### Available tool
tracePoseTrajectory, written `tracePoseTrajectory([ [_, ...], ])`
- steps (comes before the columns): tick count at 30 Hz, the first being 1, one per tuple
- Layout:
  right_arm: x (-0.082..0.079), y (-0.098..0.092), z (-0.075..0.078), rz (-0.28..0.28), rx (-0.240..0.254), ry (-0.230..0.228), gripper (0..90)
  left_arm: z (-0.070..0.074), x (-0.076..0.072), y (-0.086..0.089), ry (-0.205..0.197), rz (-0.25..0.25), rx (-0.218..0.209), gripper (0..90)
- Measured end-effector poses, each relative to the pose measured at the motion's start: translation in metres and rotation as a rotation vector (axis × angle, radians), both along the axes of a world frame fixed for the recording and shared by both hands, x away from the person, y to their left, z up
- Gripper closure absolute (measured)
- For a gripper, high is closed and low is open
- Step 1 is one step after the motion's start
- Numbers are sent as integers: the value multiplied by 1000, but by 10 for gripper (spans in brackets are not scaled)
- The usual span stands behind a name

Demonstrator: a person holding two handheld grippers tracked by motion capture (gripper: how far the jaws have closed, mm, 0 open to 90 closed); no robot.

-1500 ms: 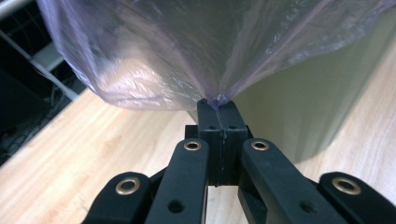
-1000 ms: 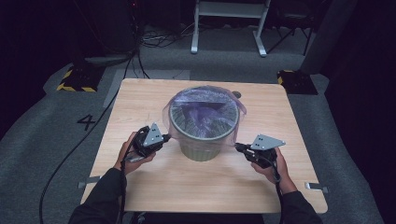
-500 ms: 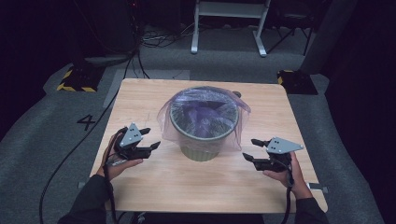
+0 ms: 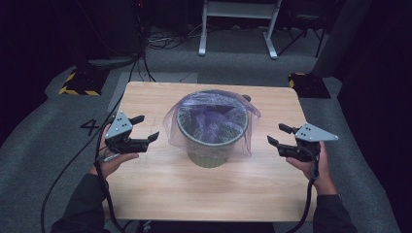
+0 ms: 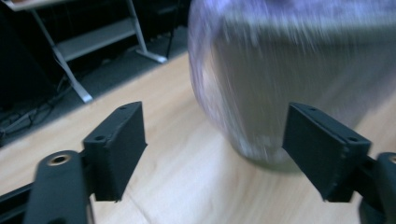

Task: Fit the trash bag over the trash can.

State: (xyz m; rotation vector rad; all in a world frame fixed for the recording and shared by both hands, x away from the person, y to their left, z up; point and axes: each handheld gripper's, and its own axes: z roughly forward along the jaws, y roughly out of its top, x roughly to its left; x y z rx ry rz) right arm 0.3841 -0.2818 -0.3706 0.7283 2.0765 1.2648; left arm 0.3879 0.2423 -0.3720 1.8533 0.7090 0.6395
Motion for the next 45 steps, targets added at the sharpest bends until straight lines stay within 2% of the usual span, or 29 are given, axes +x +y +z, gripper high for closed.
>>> tracePoseTrajectory([
  [2, 8, 4, 9, -4, 11, -10, 425, 4, 10, -6, 7, -11, -22, 248],
  [4, 16, 9, 16, 1, 22, -13, 426, 8, 19, -13, 7, -12, -25, 249],
  [7, 30, 17, 24, 0, 11, -14, 422, 12, 30, -23, 3, -19, -29, 254],
  [11, 44, 23, 26, 8, 29, -4, 428, 14, 44, -33, 13, -26, -35, 277],
  [13, 55, 27, 25, 3, 17, 2, 432, 15, 52, -38, 30, -38, -31, 292],
  [15, 63, 30, 25, 18, 19, 20, 437, 17, 58, -41, 29, -27, -22, 303],
  [18, 72, 35, 25, 41, 17, 38, 437, 19, 66, -42, 40, -28, -37, 355],
  [20, 75, 38, 24, 43, -15, 33, 428, 18, 70, -43, 41, -29, -37, 383],
  [24, 80, 42, 23, 63, -33, 35, 422, 16, 78, -44, 46, -32, -36, 425],
  [26, 80, 43, 23, 94, -11, 37, 420, 13, 81, -46, 53, -27, -22, 447],
  [29, 77, 44, 24, 113, 0, 28, 420, 12, 83, -45, 59, -32, -36, 474],
  [33, 73, 45, 28, 134, -3, 10, 421, 12, 84, -47, 47, -40, -22, 522],
  [36, 76, 49, 29, 108, -32, -1, 474, 14, 87, -54, 46, -38, 20, 598],
  [42, 83, 57, 30, 104, -36, -20, 713, 16, 92, -61, 33, -68, 32, 763],
  [44, 84, 59, 31, 99, -36, -31, 794, 16, 94, -64, 23, -62, 39, 830],
  [45, 86, 60, 32, 96, -38, -32, 818, 16, 96, -64, 31, -68, 36, 854],
])
